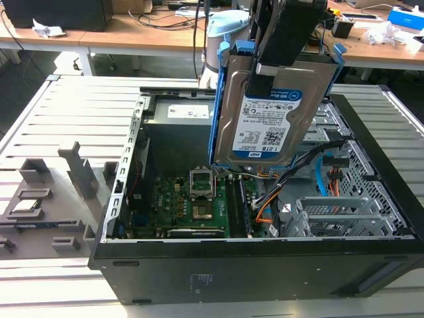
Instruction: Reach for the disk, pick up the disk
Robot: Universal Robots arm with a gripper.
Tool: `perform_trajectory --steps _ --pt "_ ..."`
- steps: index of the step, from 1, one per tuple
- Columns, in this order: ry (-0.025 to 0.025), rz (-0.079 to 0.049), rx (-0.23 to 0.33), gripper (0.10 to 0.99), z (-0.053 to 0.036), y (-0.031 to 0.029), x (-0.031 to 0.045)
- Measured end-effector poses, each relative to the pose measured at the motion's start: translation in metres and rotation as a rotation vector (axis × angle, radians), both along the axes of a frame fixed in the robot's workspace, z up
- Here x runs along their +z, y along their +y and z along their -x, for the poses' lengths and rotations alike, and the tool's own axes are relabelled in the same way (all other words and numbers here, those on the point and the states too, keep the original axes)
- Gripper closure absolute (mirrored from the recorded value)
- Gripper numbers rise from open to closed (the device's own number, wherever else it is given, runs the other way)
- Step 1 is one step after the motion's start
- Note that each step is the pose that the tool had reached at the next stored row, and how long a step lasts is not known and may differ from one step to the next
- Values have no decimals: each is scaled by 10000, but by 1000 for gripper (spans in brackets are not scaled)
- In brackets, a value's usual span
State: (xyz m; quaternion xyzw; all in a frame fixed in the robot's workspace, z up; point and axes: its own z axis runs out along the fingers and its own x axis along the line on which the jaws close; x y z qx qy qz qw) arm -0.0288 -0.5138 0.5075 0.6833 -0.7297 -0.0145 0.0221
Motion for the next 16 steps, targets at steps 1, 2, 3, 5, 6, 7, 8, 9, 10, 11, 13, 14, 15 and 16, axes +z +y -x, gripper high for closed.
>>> perform_trajectory --steps 1,2,3,5,6,7,8,9,10,11,13,14,15,16 --pt "0 0 -1 718 0 -19 0" --pt "0 0 0 718 0 -37 0" --pt "0 1 0 718 0 -65 0" --pt "0 -1 -1 718 0 -140 0" --pt "0 0 0 718 0 -189 0" --pt "0 0 -1 718 0 -207 0" --pt "0 0 -1 718 0 -226 0" --pt "0 -1 0 718 0 -256 0" --pt "0 0 -1 718 0 -285 0" --pt "0 0 -1 718 1 -318 0" --pt "0 -1 -1 718 0 -368 0" --pt "0 0 -1 718 0 -389 0" --pt "0 0 -1 718 0 -422 0" --pt "0 -1 -1 718 0 -440 0"
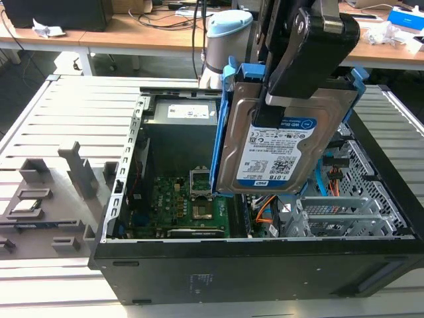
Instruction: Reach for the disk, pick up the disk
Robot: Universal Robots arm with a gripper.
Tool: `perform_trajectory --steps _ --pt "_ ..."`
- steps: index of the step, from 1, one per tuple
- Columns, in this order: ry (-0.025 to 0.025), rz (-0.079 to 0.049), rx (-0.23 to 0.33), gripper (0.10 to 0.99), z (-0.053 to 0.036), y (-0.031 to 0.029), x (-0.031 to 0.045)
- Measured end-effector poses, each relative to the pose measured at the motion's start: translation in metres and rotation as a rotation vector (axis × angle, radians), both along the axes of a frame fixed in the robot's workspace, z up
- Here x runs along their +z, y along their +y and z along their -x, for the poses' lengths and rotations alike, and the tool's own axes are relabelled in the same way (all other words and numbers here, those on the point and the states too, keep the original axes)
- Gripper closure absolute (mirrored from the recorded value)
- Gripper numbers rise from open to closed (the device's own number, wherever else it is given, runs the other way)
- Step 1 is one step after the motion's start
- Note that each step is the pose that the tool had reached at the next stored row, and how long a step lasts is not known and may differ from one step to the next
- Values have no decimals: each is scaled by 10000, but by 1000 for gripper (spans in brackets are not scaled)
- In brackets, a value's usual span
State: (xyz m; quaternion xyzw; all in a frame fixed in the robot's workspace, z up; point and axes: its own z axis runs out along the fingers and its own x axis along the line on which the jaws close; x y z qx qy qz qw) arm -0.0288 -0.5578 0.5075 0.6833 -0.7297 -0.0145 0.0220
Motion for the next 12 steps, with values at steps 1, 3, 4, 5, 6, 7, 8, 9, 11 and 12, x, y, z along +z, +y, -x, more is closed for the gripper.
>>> perform_trajectory --steps 1,3,4,5,6,7,8,9,11,12 --pt "0 0 0 718 0 -25 0" --pt "0 1 0 718 0 -71 0" --pt "0 0 0 718 0 -96 0" --pt "-1 0 0 718 0 -126 0" --pt "0 0 0 718 0 -152 0" --pt "0 1 0 718 0 -179 0" --pt "0 0 0 718 0 -209 0" --pt "0 0 -1 718 0 -223 0" --pt "0 0 0 718 0 -254 0" --pt "0 0 0 718 0 -277 0"
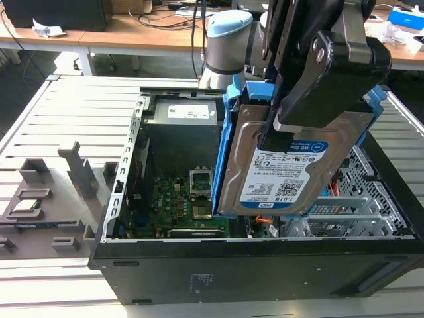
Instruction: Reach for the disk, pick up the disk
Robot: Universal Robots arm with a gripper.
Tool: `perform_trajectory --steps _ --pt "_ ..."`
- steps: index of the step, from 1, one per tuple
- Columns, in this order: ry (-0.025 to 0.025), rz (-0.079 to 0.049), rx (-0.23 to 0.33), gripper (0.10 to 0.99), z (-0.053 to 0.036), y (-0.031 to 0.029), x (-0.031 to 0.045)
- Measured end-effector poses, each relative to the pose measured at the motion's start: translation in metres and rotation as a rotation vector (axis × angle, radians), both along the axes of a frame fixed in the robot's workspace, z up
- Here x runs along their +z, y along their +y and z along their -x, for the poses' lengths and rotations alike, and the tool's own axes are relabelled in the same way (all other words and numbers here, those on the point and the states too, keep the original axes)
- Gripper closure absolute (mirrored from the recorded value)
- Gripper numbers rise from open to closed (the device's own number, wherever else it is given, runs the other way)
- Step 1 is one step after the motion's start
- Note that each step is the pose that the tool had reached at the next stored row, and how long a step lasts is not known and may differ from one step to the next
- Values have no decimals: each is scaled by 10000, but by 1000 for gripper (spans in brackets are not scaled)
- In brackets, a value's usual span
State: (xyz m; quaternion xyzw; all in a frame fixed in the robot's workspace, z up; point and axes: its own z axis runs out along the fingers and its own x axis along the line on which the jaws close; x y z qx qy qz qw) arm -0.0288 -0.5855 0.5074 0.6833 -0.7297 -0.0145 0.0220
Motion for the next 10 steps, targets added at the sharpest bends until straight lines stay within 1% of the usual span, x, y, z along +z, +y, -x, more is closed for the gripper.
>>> perform_trajectory --steps 4,6,8,9,10 --pt "0 0 0 718 0 -116 0" --pt "0 0 -1 718 1 -155 0" --pt "1 -15 -1 718 1 -155 0" --pt "0 -100 0 718 -1 -155 0" --pt "1 -222 1 718 -1 -155 -1"
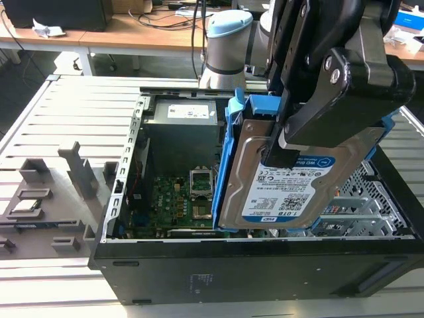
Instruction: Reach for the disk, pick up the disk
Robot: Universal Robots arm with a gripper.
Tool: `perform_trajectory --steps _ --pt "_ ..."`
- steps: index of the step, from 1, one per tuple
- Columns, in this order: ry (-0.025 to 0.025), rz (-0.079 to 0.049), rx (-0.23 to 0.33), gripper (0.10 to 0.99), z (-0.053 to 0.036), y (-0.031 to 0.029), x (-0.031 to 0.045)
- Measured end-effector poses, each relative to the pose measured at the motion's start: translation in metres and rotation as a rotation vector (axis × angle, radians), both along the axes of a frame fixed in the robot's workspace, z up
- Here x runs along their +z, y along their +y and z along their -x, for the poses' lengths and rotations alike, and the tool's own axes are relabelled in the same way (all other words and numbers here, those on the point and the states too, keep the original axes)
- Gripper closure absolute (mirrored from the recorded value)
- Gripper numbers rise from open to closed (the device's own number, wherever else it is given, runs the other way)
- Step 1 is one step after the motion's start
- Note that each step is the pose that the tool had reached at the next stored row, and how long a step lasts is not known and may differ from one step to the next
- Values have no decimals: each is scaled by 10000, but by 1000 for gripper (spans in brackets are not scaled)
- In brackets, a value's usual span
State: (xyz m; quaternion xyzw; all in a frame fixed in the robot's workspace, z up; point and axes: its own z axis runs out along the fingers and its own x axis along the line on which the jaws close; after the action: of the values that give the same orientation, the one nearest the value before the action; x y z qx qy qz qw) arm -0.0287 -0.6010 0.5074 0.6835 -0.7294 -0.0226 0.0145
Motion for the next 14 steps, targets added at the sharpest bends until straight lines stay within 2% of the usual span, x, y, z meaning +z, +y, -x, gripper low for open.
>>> perform_trajectory --steps 1,2,3,9,14 --pt "0 -212 -1 718 1 0 0" --pt "0 -359 -2 718 1 -2 -1" --pt "0 -434 0 718 -8 -2 -4" --pt "14 -433 -1 718 -197 -2 -11" --pt "39 -434 -2 718 -477 -2 -16"
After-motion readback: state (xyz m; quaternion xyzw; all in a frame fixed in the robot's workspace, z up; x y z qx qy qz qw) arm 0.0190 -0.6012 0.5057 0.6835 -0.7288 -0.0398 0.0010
